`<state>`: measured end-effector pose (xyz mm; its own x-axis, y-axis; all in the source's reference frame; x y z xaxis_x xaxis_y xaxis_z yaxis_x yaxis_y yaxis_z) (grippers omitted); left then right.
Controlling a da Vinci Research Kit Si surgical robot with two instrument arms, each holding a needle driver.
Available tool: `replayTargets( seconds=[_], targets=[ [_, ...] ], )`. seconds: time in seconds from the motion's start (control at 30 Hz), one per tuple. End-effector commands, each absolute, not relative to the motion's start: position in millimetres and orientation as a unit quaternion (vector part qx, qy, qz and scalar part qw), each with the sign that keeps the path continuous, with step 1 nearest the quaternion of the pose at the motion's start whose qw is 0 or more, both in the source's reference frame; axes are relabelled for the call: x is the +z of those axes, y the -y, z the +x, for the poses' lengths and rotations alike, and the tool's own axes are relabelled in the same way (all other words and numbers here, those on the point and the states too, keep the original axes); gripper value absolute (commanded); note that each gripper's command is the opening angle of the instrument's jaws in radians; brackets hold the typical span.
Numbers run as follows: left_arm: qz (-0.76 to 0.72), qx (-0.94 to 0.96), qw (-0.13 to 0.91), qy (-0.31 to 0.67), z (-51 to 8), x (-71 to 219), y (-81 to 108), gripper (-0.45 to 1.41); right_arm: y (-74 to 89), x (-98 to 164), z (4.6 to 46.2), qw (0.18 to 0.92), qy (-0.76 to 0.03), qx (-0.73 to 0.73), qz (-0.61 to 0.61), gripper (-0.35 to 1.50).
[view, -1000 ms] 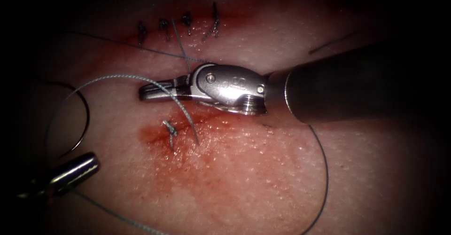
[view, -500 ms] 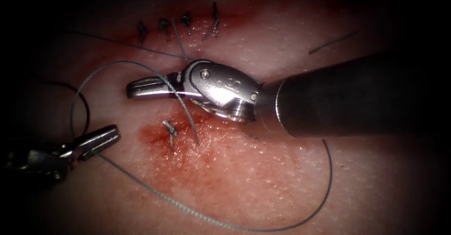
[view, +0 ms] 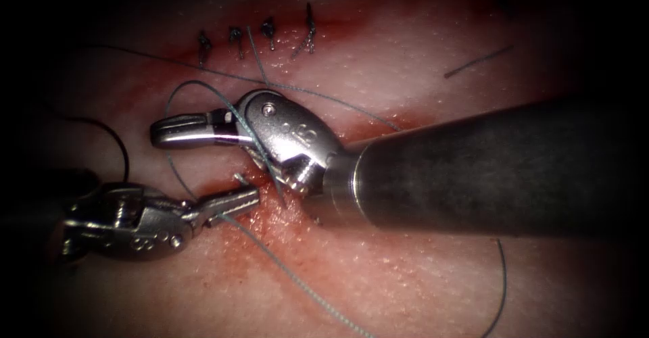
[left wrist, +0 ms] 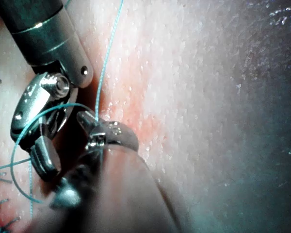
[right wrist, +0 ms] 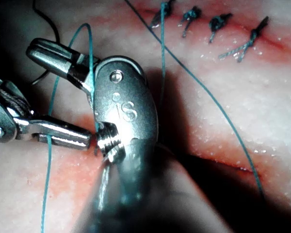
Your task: Wound Closure
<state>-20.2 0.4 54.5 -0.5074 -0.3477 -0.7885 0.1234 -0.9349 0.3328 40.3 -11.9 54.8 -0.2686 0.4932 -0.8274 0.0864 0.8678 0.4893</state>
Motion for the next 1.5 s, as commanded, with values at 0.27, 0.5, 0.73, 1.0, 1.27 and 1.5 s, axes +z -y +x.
replayTargets(
  seconds=[0.27,0.5,0.73,1.0,1.27,1.5],
  targets=[
    [0.486,-0.852,0.166,0.102,-22.5,53.7,1.1,-0.45,10.8,54.2,42.7,0.585,-0.764,0.219,0.163,1.23],
    [0.489,-0.841,0.203,0.111,-23.7,50.7,1.9,-0.45,9.8,55.0,42.6,0.636,-0.732,0.220,0.107,1.41],
    [0.479,-0.834,0.239,0.129,-22.4,48.3,2.3,-0.45,11.5,56.9,41.4,0.717,-0.670,0.172,0.087,1.38],
    [0.499,-0.805,0.239,0.214,-20.5,45.5,0.6,-0.45,15.2,58.4,40.7,0.733,-0.653,0.128,0.143,1.38],
    [0.481,-0.805,0.168,0.304,-17.0,42.6,-2.1,-0.45,17.0,57.9,38.7,0.718,-0.657,0.114,0.200,1.35],
    [0.506,-0.780,0.187,0.318,-16.6,44.1,-4.5,-0.45,18.4,57.5,37.8,0.692,-0.656,0.062,0.295,0.98]
  ],
)
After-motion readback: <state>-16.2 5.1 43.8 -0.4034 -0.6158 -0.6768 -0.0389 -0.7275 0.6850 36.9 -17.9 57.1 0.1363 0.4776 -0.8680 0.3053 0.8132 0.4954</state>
